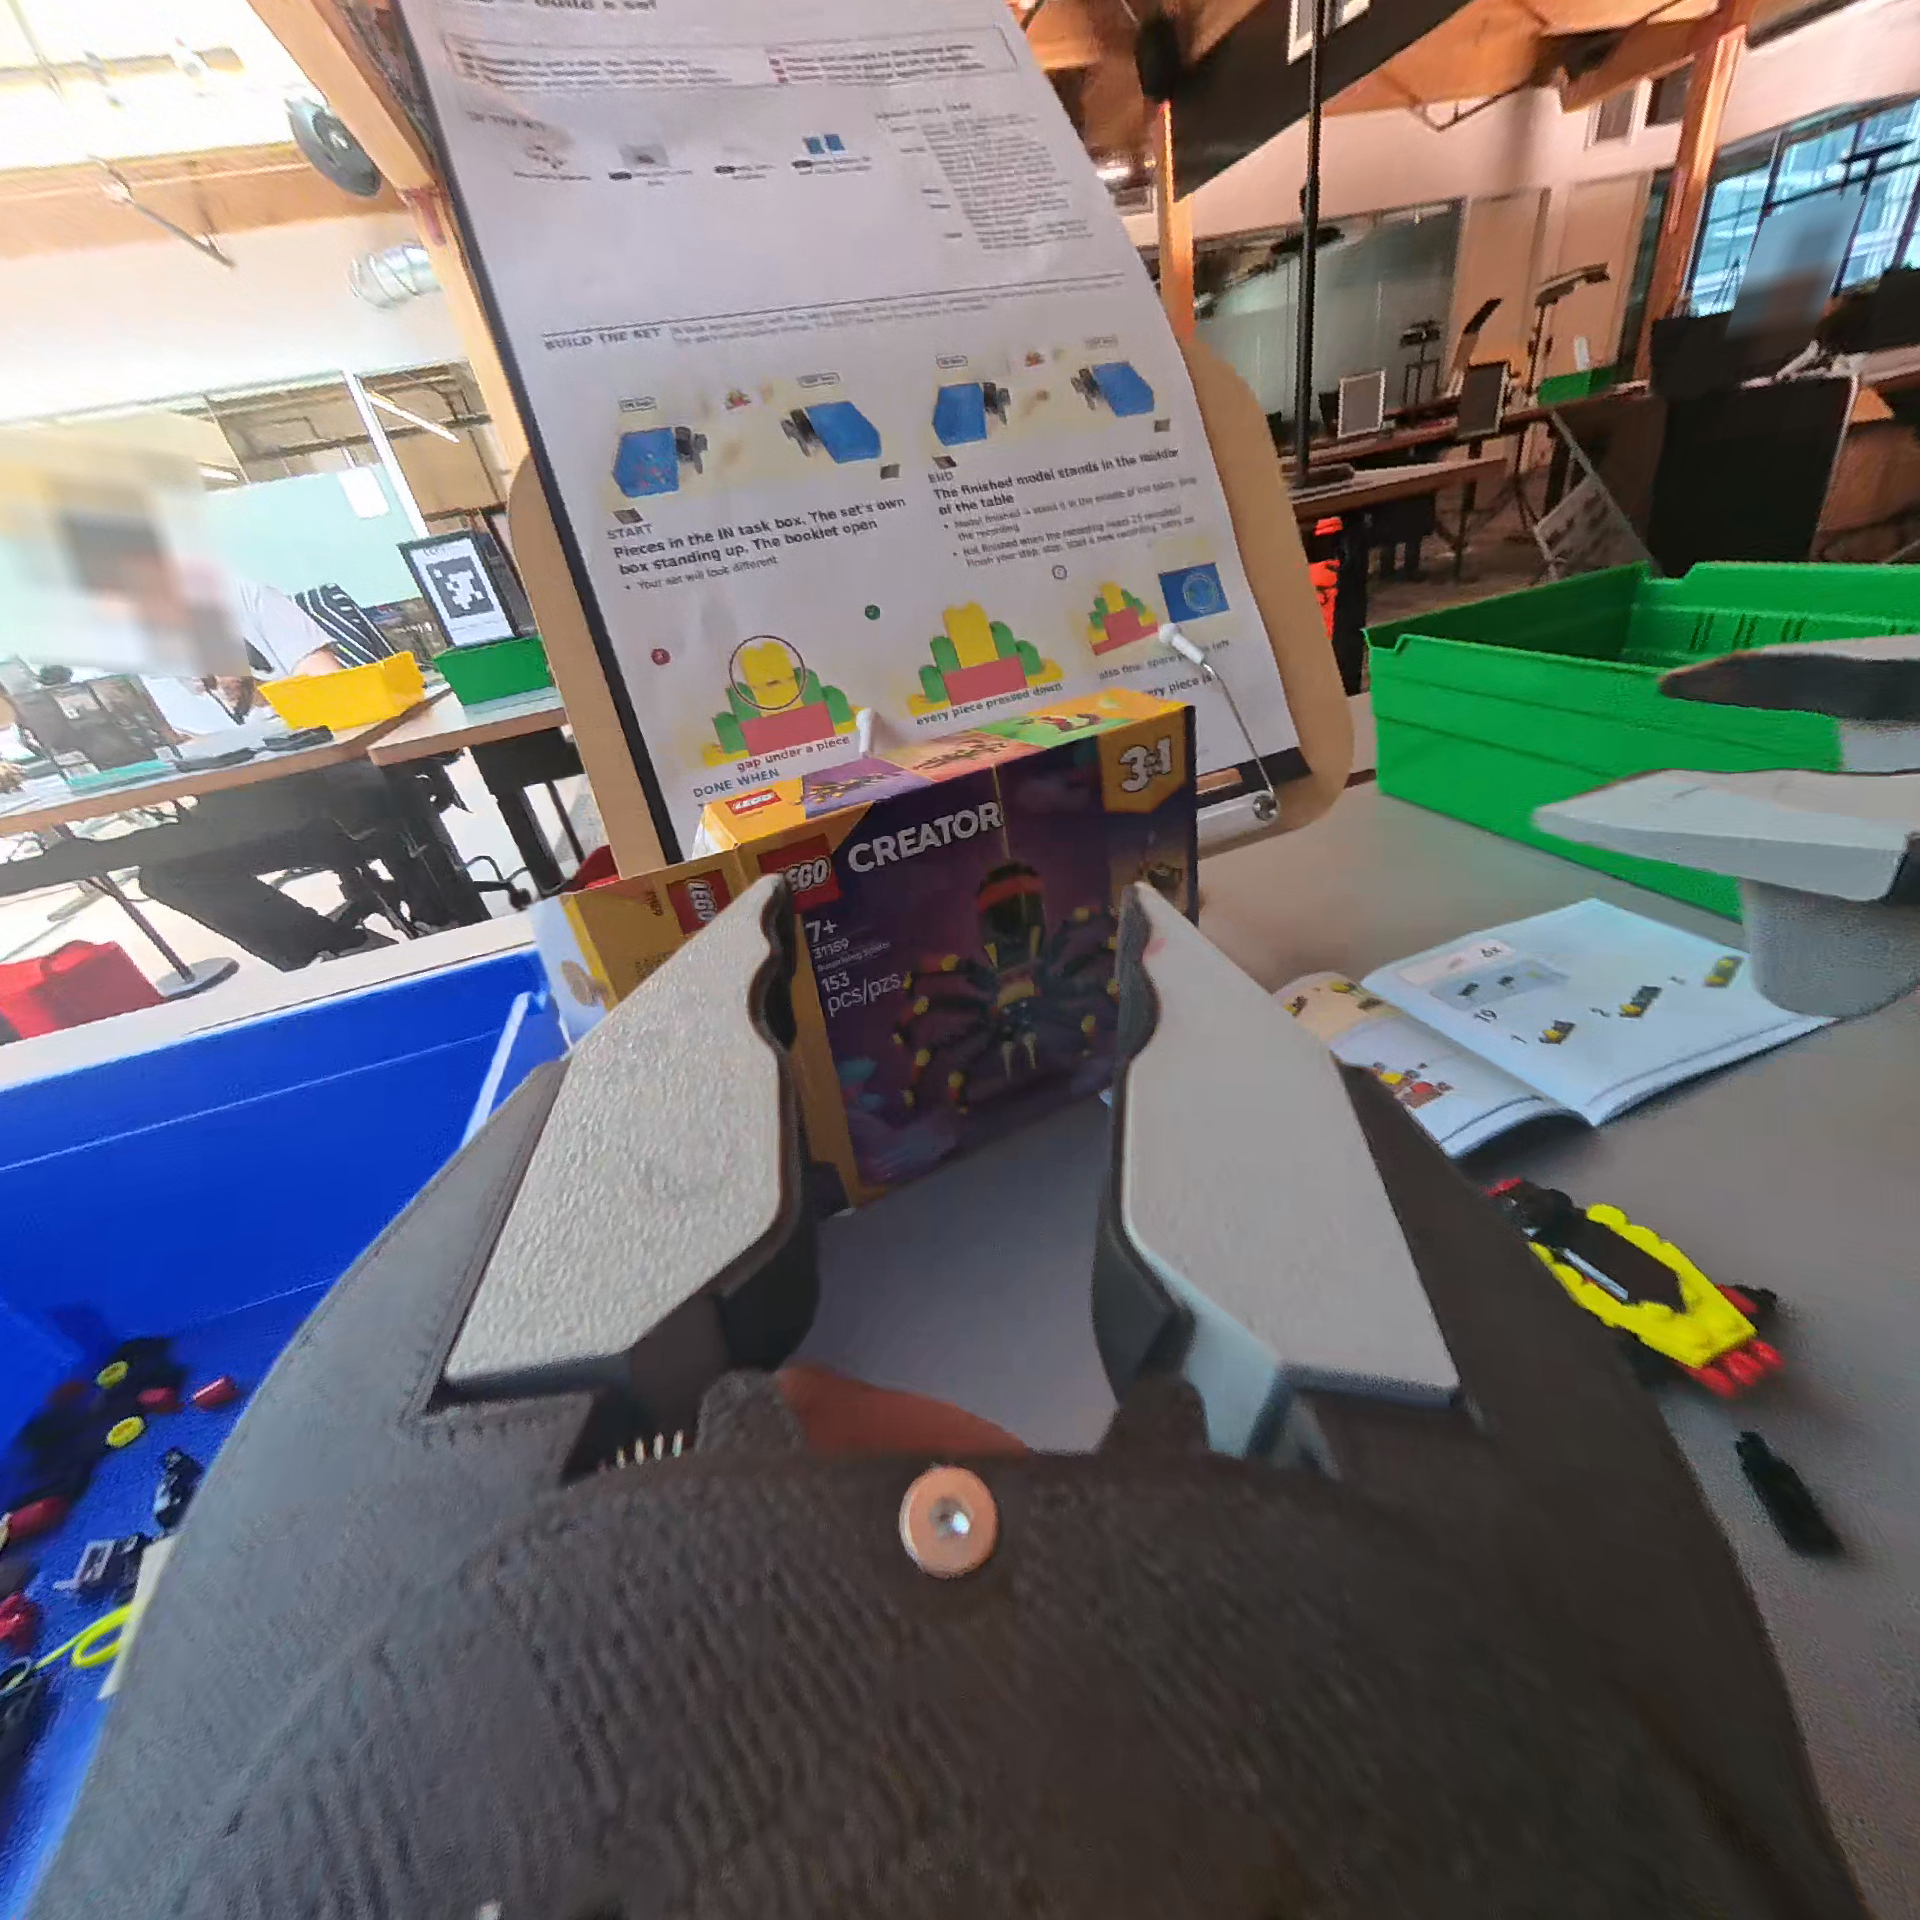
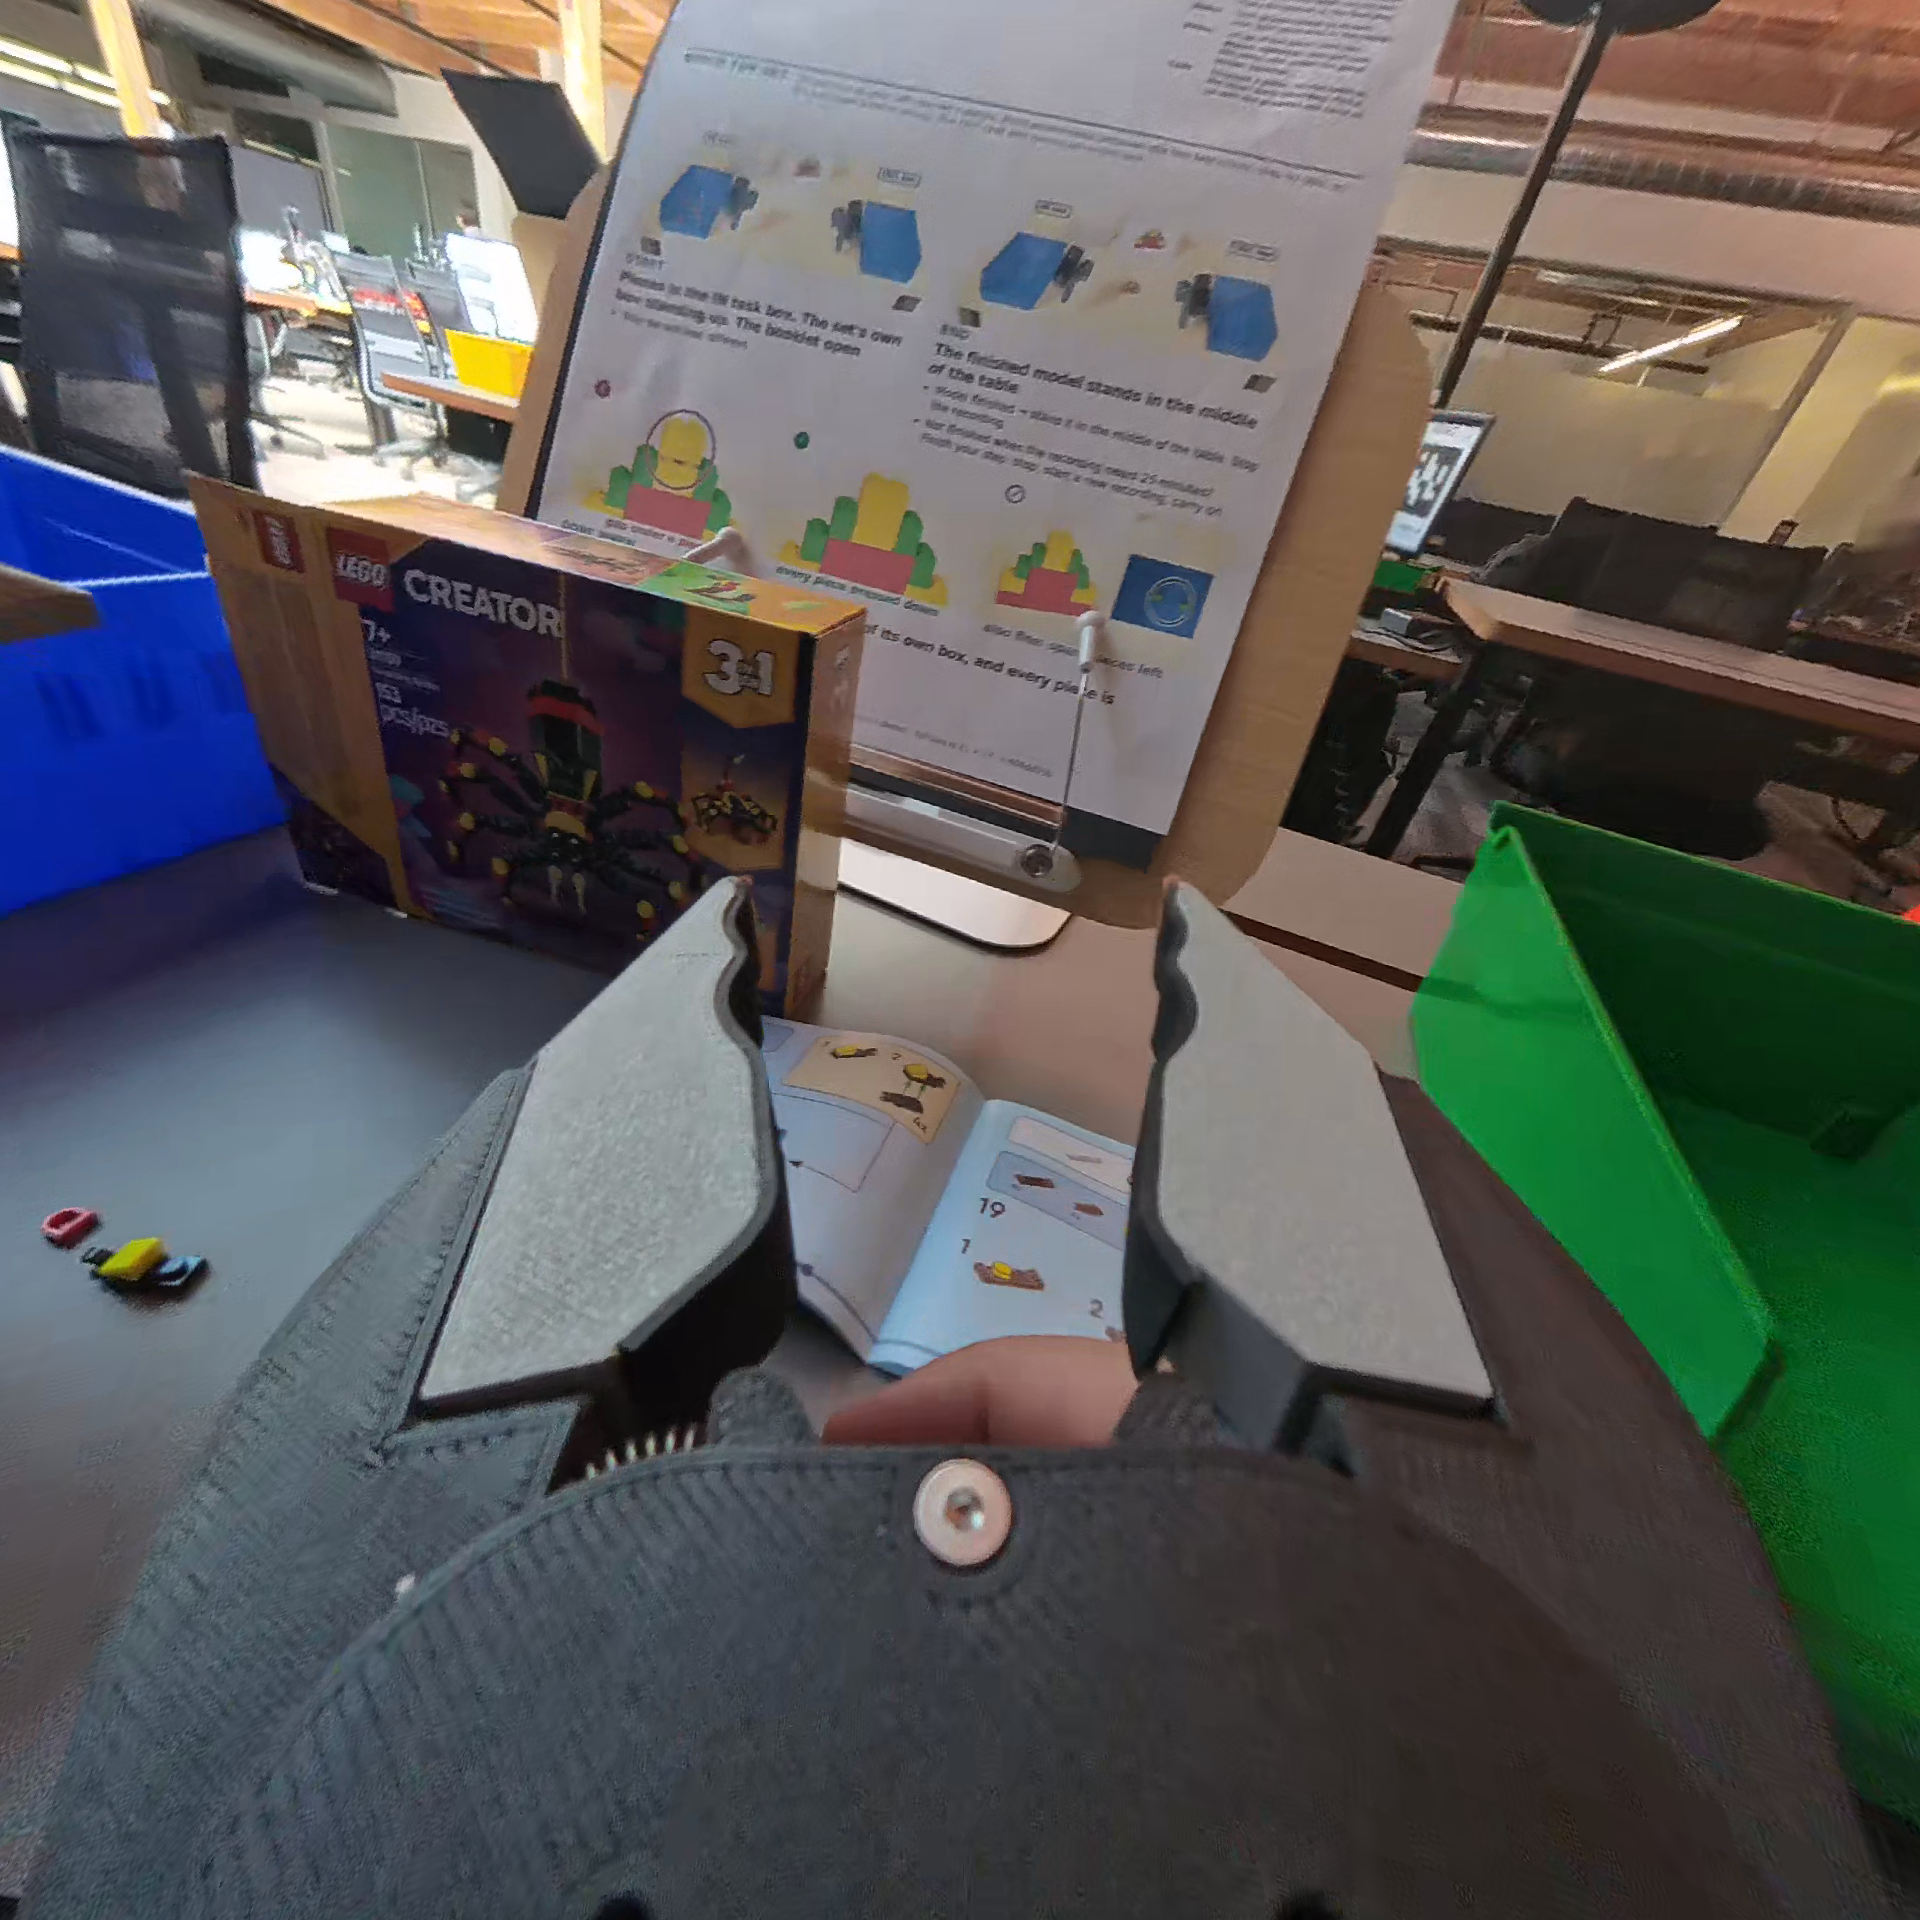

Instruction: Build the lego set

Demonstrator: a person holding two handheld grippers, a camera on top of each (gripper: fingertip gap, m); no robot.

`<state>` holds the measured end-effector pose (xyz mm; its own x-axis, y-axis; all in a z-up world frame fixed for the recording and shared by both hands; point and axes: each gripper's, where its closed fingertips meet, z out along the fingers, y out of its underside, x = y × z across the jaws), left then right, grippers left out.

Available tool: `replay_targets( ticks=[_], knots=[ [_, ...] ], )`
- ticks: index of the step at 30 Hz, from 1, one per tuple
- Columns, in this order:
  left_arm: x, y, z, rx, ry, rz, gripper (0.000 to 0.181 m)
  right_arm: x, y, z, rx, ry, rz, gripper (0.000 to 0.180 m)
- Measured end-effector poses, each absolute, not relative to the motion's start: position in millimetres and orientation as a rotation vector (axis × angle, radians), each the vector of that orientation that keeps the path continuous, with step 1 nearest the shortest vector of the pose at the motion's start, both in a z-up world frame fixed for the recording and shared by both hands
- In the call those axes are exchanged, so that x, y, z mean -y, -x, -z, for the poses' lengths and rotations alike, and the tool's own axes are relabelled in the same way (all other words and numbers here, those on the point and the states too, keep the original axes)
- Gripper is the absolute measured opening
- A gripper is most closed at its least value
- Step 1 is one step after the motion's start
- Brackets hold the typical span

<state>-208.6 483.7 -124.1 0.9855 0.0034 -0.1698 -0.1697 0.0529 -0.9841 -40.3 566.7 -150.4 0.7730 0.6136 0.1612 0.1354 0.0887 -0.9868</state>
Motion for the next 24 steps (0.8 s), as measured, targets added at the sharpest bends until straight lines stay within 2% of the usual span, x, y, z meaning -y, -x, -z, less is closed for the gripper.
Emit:
replay_targets(
  ticks=[9, 11, 14, 19, 24],
  knots=[
    [-479.7, 223.4, 150.3, -0.092, 1.591, -0.118, 0.061, -559.5, -6.1, 162.6, 0.538, 1.506, -0.394, 0.067],
    [-479.4, 224.7, 148.1, -0.091, 1.585, -0.126, 0.061, -557.8, -3.3, 160.0, 0.535, 1.494, -0.416, 0.065],
    [-478.9, 221.4, 148.9, -0.116, 1.591, -0.14, 0.061, -557.9, 8.4, 158.2, 0.569, 1.459, -0.457, 0.049],
    [-480.4, 218.2, 157.4, -0.168, 1.635, -0.178, 0.061, -558.9, 24.4, 145.6, 0.629, 1.347, -0.558, 0.039],
    [-479.3, 201.0, 165.9, -0.192, 1.657, -0.102, 0.058, -559.7, 43.7, 155.3, 0.765, 1.33, -0.58, 0.04]
  ],
)
